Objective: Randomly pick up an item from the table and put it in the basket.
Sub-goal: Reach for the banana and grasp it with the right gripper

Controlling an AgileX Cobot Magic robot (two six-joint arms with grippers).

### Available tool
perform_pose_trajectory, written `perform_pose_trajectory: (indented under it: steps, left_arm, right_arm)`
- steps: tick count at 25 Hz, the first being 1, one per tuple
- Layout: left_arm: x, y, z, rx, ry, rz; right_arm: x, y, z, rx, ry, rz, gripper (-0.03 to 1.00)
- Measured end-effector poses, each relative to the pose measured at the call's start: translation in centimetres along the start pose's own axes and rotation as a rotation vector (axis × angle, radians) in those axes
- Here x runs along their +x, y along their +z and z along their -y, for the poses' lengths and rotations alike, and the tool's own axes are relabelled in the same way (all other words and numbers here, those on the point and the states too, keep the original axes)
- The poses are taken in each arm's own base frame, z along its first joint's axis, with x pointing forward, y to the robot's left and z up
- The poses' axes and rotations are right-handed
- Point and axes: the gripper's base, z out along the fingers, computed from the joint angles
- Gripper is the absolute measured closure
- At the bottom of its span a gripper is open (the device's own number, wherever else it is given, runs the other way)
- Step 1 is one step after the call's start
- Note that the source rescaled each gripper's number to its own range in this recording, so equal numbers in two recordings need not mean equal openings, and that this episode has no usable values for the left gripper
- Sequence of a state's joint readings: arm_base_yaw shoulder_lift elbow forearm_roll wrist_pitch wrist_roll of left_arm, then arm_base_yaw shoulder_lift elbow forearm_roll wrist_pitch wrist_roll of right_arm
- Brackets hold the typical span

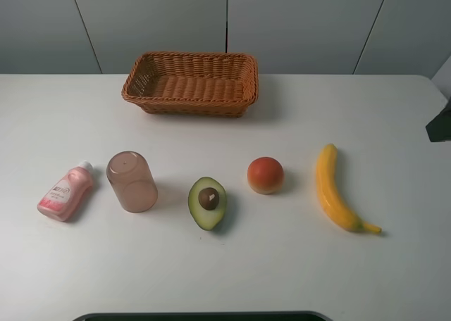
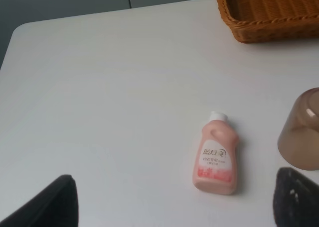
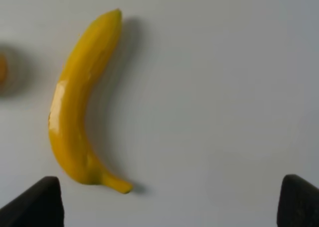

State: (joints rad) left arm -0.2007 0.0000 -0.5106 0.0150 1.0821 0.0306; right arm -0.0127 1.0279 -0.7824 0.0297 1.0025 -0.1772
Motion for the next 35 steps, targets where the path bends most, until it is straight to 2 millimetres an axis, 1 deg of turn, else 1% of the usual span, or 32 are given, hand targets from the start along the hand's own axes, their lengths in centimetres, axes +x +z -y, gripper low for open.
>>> perform_pose_trajectory:
  steps: [4, 7, 8, 13, 18, 22, 25, 32, 35]
  left_arm:
    - [0.0, 0.0, 0.0, 0.000, 0.000, 0.000]
    - [0.0, 0.0, 0.0, 0.000, 0.000, 0.000]
    - [0.0, 0.0, 0.0, 0.000, 0.000, 0.000]
    - [0.0, 0.0, 0.0, 0.000, 0.000, 0.000]
    - [0.0, 0.0, 0.0, 0.000, 0.000, 0.000]
    - [0.0, 0.0, 0.0, 0.000, 0.000, 0.000]
    - [0.0, 0.0, 0.0, 0.000, 0.000, 0.000]
    - [0.0, 0.0, 0.0, 0.000, 0.000, 0.000]
    - [0.0, 0.0, 0.0, 0.000, 0.000, 0.000]
  right_arm:
    - [-1.6, 3.4, -1.0, -0.037, -0.070, -0.074, 0.08]
    - [-2.4, 5.9, -1.9, -0.059, -0.110, -0.127, -0.01]
    - [-2.6, 6.6, -2.1, -0.064, -0.119, -0.138, -0.02]
    - [-3.4, 10.5, -2.4, -0.075, -0.121, -0.193, -0.03]
    - [-3.5, 13.9, -2.5, -0.082, -0.113, -0.243, -0.03]
    - [-3.4, 15.9, -2.9, -0.100, -0.091, -0.258, -0.03]
    - [-3.4, 16.7, -3.8, -0.112, -0.115, -0.258, -0.03]
    - [-2.9, 18.1, -5.6, -0.136, -0.151, -0.291, -0.03]
    - [-2.9, 18.1, -6.4, -0.145, -0.176, -0.290, -0.03]
